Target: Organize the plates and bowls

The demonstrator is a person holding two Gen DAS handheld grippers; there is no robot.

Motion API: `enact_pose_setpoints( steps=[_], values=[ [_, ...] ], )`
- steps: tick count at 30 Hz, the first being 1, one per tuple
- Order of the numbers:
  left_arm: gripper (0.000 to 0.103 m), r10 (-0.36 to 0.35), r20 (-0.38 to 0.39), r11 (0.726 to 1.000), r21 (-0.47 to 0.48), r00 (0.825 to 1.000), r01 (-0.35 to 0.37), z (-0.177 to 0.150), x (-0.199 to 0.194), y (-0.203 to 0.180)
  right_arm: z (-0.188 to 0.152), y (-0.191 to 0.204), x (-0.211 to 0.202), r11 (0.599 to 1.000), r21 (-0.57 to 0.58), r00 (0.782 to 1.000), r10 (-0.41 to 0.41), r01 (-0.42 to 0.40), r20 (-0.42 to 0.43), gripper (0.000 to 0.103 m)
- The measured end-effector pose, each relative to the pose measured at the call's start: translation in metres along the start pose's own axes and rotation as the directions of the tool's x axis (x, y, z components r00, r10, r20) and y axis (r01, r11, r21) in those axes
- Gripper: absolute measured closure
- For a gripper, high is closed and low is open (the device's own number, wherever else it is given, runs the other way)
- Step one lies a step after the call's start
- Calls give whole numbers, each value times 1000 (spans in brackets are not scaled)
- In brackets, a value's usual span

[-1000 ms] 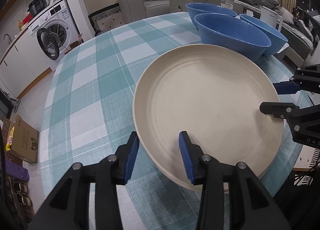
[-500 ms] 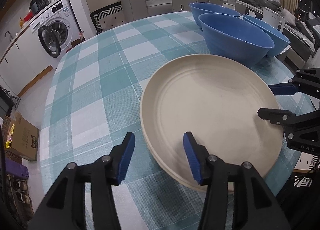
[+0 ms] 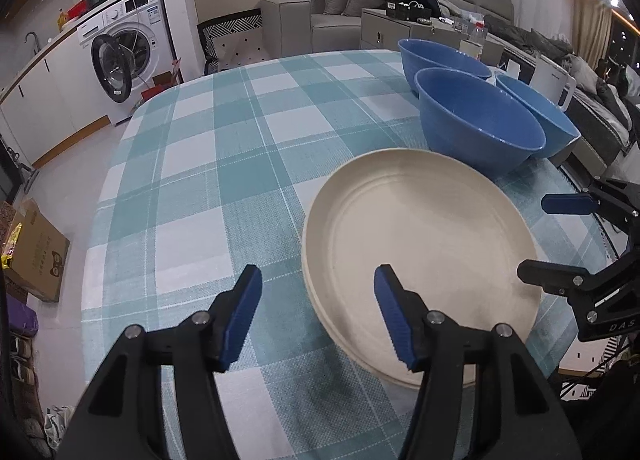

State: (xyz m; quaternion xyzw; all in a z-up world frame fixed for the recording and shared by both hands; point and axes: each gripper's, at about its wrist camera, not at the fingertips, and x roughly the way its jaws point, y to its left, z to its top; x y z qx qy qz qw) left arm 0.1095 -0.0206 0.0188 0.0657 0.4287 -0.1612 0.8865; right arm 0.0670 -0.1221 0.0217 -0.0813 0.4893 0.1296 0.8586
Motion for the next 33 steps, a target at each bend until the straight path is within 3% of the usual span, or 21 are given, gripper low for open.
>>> enact_pose_setpoints(
  steps=[1,3,9,12,17,26,33],
  values=[
    [34,-10,14,1000,-10,1000,10,1,-4,1,1,0,-4,1000,1,1000,3,-3,12,20],
    [10,-24,48,999,-34,999,26,3,-12,2,2,-1,-11,1000,-1,999,12,-12,33,20],
    [0,-71,118,995,-61,990,79,8,-30,4,5,0,-39,1000,-15,992,23,-22,123,7],
    [0,-71,135,994,-72,988,81,9,-34,5,7,-4,-50,999,-4,986,48,-48,159,1],
    [0,-74,156,991,-103,985,91,12,-40,6,8,-15,-64,997,21,977,68,-74,203,1],
    [0,-89,159,990,-90,983,105,18,-38,-6,7,-48,-88,993,85,962,60,-85,267,1],
    [0,-85,175,990,-96,981,103,42,-36,-17,8,-78,-110,989,130,948,30,-75,318,1]
  ],
)
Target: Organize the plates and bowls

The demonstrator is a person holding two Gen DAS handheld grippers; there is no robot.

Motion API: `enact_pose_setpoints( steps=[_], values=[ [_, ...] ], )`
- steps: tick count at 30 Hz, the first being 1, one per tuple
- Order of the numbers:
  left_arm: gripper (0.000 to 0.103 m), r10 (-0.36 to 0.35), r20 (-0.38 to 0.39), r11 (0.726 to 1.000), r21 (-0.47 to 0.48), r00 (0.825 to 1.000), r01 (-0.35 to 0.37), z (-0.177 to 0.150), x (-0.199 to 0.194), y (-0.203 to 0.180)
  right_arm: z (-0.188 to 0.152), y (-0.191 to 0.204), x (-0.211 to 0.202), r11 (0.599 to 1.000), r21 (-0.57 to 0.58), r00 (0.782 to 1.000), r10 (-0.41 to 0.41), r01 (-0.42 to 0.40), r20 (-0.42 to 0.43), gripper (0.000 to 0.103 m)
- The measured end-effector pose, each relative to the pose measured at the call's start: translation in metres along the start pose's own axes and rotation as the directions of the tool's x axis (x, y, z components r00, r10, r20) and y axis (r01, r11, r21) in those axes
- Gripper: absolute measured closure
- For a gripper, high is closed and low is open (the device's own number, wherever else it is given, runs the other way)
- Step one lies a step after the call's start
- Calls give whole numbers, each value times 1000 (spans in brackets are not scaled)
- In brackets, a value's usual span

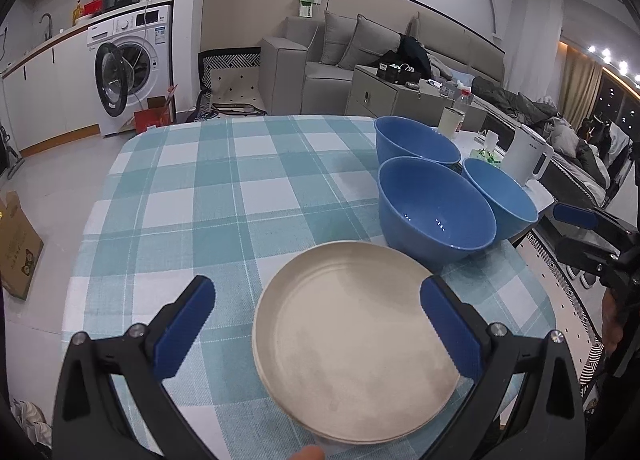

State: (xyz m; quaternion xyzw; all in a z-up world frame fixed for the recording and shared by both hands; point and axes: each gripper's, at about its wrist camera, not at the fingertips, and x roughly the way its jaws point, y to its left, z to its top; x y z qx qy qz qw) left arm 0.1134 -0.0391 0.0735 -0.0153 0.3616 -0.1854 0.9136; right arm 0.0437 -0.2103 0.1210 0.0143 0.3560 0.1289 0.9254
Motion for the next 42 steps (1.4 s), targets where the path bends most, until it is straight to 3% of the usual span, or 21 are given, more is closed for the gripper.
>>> enact_pose_setpoints(
  steps=[23,42],
  values=[
    [0,34,14,999,-7,999,-34,68,38,-23,49,-59,-15,998,54,997,14,-19,76,1],
    [0,51,20,999,17,998,-52,127,72,-45,98,-126,-17,989,135,994,-77,66,76,1]
  ],
)
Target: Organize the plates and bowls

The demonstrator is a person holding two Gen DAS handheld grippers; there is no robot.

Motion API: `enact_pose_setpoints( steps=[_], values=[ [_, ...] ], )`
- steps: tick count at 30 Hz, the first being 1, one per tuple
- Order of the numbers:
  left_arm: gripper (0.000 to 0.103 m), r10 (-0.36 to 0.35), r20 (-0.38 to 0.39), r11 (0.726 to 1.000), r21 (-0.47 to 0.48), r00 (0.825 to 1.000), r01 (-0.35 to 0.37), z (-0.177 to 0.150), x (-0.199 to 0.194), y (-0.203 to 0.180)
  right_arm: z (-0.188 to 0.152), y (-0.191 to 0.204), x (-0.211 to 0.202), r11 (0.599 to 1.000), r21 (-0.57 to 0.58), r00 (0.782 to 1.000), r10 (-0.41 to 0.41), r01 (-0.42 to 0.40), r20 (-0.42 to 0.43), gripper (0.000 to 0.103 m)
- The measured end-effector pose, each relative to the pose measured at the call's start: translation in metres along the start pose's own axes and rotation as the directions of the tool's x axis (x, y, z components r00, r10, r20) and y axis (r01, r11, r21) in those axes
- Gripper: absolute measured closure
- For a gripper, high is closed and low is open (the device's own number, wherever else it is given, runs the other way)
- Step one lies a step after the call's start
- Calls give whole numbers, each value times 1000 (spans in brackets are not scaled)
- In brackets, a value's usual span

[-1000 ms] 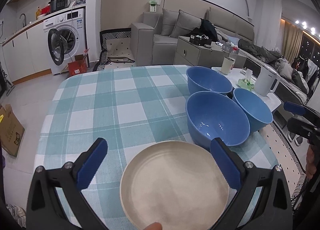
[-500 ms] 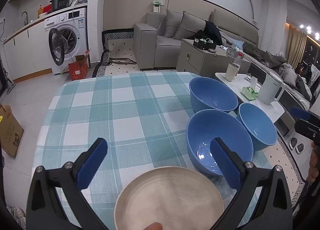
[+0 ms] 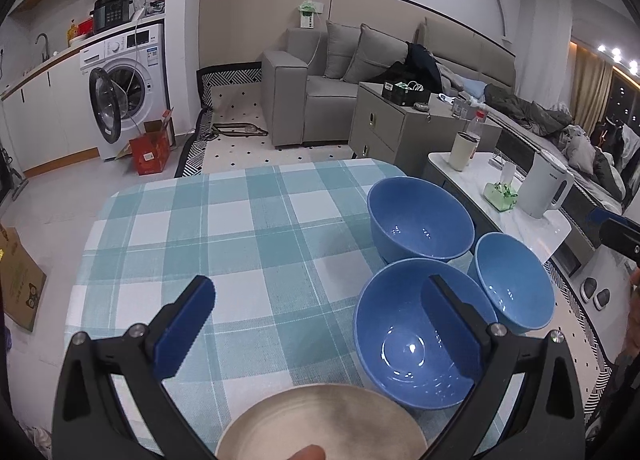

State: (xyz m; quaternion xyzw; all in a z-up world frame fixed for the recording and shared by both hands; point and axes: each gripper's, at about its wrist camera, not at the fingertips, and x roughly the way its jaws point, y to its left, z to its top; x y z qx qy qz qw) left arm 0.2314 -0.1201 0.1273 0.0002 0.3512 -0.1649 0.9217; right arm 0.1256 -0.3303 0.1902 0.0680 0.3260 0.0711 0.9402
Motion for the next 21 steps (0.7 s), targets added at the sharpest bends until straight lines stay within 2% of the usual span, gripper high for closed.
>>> enact_pose_setpoints(
  steps=[8,21],
  values=[
    [0,-1,2,1000,20,1000,1,25,20,-12,26,-24,2,999,30,999,-40,40,10,1],
    [0,9,-38,999,49,999,-8,44,56,-26,37,-56,49,996,70,995,-57,63,-83,1]
  ],
)
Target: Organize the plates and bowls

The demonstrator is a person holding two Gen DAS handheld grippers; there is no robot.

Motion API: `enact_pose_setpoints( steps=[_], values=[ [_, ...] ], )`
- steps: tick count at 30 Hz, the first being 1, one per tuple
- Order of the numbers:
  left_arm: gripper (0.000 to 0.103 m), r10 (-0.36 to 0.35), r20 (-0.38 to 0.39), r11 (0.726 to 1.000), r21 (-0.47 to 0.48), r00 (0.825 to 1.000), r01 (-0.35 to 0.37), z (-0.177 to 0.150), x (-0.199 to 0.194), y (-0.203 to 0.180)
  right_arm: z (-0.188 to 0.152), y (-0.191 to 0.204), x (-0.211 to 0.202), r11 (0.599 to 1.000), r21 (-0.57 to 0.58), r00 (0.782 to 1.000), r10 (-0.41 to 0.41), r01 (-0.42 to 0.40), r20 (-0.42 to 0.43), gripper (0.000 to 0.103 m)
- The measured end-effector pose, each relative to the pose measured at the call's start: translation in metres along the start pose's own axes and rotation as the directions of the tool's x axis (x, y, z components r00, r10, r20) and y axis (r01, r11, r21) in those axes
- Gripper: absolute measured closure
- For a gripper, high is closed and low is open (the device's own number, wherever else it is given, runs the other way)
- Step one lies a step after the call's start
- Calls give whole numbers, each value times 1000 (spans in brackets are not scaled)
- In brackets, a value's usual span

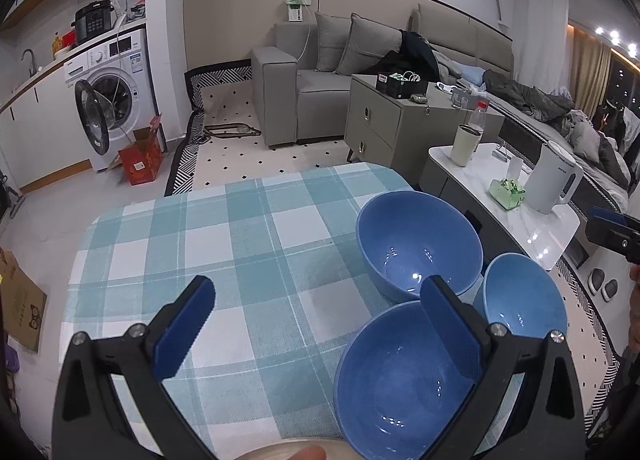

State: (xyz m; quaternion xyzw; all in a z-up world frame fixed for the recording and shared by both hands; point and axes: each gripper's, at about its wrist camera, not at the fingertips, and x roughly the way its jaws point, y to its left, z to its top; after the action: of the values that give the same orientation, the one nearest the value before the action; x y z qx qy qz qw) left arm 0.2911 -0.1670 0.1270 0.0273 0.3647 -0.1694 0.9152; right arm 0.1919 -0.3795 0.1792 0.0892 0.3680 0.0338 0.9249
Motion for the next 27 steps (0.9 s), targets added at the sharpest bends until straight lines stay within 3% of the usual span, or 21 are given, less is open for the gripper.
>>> enact_pose_setpoints(
  steps=[15,27],
  values=[
    [0,-38,-23,999,34,999,39,28,39,-22,24,-15,43,998,52,997,-17,21,-75,1],
    [0,-26,-87,999,22,996,28,23,75,-20,22,-27,93,998,61,987,8,2,-163,1]
  ],
)
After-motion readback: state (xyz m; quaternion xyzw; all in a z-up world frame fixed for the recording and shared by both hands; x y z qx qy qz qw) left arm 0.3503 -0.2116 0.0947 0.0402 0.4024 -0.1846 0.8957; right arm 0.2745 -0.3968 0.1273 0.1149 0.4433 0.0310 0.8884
